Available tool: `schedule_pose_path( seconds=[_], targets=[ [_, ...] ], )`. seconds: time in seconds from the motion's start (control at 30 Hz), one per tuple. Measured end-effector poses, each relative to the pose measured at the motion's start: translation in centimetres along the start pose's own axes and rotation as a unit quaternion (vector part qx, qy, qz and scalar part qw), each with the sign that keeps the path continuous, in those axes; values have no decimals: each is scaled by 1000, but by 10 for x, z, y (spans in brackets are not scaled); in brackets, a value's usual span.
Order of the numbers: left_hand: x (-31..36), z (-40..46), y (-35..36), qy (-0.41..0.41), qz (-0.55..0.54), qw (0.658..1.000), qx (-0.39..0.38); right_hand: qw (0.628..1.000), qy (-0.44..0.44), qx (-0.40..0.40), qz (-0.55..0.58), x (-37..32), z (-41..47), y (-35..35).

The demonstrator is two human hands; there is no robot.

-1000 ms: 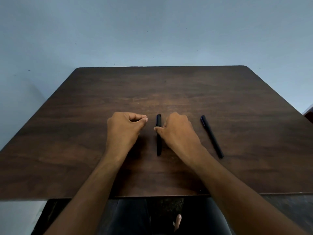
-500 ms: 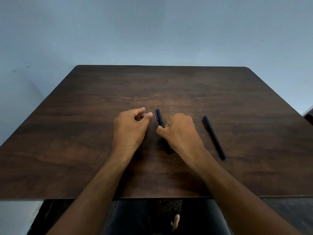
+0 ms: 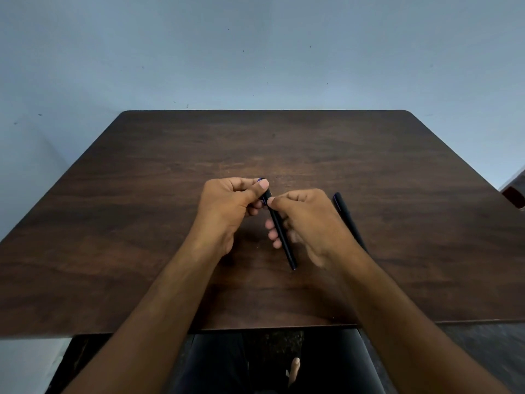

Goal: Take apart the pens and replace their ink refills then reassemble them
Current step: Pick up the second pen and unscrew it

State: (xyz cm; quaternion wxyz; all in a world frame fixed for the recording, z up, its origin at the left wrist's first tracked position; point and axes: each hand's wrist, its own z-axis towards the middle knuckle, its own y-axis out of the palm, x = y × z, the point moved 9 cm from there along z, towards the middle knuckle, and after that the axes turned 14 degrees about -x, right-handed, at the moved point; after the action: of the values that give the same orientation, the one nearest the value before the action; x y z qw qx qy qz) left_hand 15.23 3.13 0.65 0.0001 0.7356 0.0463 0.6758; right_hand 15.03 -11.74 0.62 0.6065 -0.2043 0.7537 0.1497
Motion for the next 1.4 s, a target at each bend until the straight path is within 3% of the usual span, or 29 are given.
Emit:
schedule_pose_path(
  seconds=[0.3, 0.87, 1.13, 1.27, 1.4],
  targets=[
    [3, -2, 2, 16, -12, 1000, 9, 998, -4, -17, 62, 3, -1, 4],
    [2, -4, 3, -6, -35, 999, 33, 999, -5, 45, -1, -2, -11, -6],
    [3, -2, -11, 18, -30, 998, 60, 994, 100, 14, 47, 10, -16, -4],
    [9, 1, -20, 48, 32, 996, 65, 992, 115, 11, 43, 14, -19, -10],
    [20, 5, -13, 59, 224, 971, 63, 994, 98, 34, 32, 11, -20, -18]
  ],
)
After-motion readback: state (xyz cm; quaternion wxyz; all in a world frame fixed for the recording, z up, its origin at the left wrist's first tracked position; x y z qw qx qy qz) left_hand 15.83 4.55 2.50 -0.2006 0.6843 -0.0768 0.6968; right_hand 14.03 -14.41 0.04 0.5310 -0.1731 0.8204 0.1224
